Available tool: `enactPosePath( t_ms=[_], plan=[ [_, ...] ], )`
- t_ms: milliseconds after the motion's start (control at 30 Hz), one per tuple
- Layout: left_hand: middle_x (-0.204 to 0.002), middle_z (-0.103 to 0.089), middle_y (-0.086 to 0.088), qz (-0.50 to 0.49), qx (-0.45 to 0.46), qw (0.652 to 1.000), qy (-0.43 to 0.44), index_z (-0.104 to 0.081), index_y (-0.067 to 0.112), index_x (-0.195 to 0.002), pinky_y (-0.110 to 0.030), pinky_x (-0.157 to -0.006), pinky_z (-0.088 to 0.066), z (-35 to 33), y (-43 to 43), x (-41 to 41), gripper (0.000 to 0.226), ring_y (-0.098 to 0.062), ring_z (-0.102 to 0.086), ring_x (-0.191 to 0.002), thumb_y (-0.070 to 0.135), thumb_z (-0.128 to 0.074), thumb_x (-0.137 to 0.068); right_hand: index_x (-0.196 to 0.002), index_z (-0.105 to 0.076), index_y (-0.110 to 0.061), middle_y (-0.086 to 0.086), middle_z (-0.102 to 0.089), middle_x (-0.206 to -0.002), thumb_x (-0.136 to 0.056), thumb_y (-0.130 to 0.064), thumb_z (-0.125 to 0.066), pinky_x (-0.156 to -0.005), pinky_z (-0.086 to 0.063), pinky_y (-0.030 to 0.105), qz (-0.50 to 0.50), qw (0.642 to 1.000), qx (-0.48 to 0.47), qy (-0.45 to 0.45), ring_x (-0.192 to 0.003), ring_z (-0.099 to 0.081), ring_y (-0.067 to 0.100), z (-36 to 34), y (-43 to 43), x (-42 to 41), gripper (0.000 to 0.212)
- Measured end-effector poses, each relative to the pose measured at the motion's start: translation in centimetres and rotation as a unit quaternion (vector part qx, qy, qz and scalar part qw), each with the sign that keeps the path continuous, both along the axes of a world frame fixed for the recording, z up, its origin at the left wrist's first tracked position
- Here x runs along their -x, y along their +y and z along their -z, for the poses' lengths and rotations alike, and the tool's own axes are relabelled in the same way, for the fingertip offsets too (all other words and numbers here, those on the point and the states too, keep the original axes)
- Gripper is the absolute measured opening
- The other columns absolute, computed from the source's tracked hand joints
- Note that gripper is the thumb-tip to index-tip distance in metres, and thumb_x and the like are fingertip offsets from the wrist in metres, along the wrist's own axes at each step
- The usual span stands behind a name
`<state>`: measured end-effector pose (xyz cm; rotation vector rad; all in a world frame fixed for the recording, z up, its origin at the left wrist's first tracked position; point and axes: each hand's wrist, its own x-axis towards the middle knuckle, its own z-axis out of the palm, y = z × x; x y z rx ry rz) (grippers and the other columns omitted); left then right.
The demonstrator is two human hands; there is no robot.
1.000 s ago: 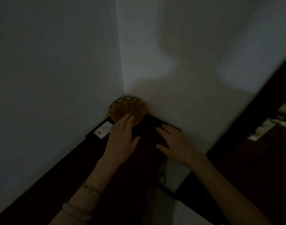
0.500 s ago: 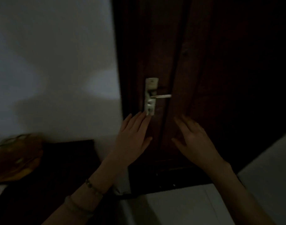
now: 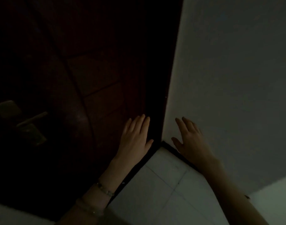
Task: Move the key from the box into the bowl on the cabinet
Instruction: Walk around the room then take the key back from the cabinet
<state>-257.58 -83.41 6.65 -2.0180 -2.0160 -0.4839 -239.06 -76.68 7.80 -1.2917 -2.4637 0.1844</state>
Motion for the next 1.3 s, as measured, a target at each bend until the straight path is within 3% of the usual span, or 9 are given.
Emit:
enactPosePath(
  t_ms=[300,467,600,767,900,1033,1167,1300],
  plan=[
    [-0.151,-0.025,-0.019,0.159,0.054,0.985,0.037,-0.019,0.003,-0.143,-0.047,-0.114,-0.008,3.9,10.4,-14.0,0.076,-0.031,-0.022,-0.14,0.038,-0.057,-0.087,-0.143,-0.008,-0.009,0.022,-0.014,-0.153,-0.09,-0.033,-0.054,-0.114,-0.012,0.042,0.209,0.977,0.015,-0.03,-0.14,-0.013,0.035,4.3,2.6,-13.5,0.074],
    [-0.155,-0.011,-0.016,0.284,0.067,0.955,0.045,-0.005,0.006,-0.145,-0.045,-0.115,0.0,5.1,14.8,-21.8,0.079,-0.029,-0.009,-0.143,0.039,-0.052,-0.09,-0.143,-0.004,-0.007,0.022,-0.01,-0.153,-0.092,-0.034,-0.05,-0.114,-0.006,0.041,0.328,0.944,0.006,-0.034,-0.142,-0.007,0.033,5.6,2.6,-19.8,0.074],
    [-0.155,-0.014,-0.016,0.369,0.06,0.926,0.045,-0.004,0.007,-0.145,-0.048,-0.116,-0.008,5.8,18.4,-27.9,0.081,-0.029,-0.011,-0.142,0.039,-0.052,-0.088,-0.143,-0.003,-0.006,0.022,-0.01,-0.153,-0.092,-0.034,-0.05,-0.114,-0.004,0.041,0.399,0.916,0.005,-0.045,-0.142,-0.007,0.033,6.4,3.1,-24.5,0.074],
    [-0.156,-0.007,-0.016,0.482,0.068,0.87,0.076,0.004,0.009,-0.144,-0.045,-0.114,0.001,6.5,23.3,-36.9,0.084,-0.029,-0.005,-0.143,0.044,-0.049,-0.089,-0.142,-0.011,-0.004,0.025,-0.015,-0.152,-0.092,-0.031,-0.051,-0.114,-0.008,0.045,0.517,0.854,0.004,-0.057,-0.141,-0.011,0.036,6.5,3.9,-30.8,0.07],
    [-0.155,-0.012,-0.017,0.57,0.056,0.815,0.091,-0.003,0.007,-0.145,-0.046,-0.114,-0.003,6.6,25.6,-43.5,0.085,-0.03,-0.01,-0.142,0.045,-0.052,-0.088,-0.142,-0.014,-0.004,0.026,-0.016,-0.151,-0.092,-0.029,-0.051,-0.114,-0.008,0.046,0.602,0.796,0.008,-0.063,-0.14,-0.011,0.037,6.8,4.1,-34.5,0.067],
    [-0.154,-0.018,-0.018,0.654,0.045,0.748,0.102,-0.012,0.006,-0.145,-0.049,-0.114,-0.011,6.7,26.0,-49.2,0.085,-0.032,-0.017,-0.141,0.045,-0.057,-0.085,-0.139,-0.024,-0.002,0.029,-0.026,-0.147,-0.087,-0.024,-0.06,-0.112,-0.015,0.049,0.689,0.724,0.006,-0.047,-0.137,-0.021,0.041,7.0,3.4,-37.0,0.067],
    [-0.151,-0.026,-0.019,0.723,0.029,0.681,0.113,-0.021,0.004,-0.143,-0.051,-0.112,-0.014,7.0,24.6,-53.8,0.083,-0.033,-0.023,-0.139,0.044,-0.061,-0.083,-0.139,-0.024,-0.002,0.028,-0.026,-0.147,-0.087,-0.024,-0.061,-0.112,-0.014,0.048,0.76,0.649,0.008,-0.034,-0.137,-0.021,0.04,7.4,1.1,-38.4,0.068],
    [-0.153,-0.021,-0.019,0.785,0.038,0.609,0.112,-0.016,0.005,-0.144,-0.049,-0.113,-0.008,7.5,21.6,-58.1,0.084,-0.033,-0.019,-0.141,0.043,-0.06,-0.084,-0.14,-0.023,-0.003,0.029,-0.025,-0.147,-0.087,-0.023,-0.06,-0.112,-0.012,0.047,0.818,0.574,0.019,-0.029,-0.138,-0.021,0.04,7.8,-2.4,-39.6,0.068]
  ],
)
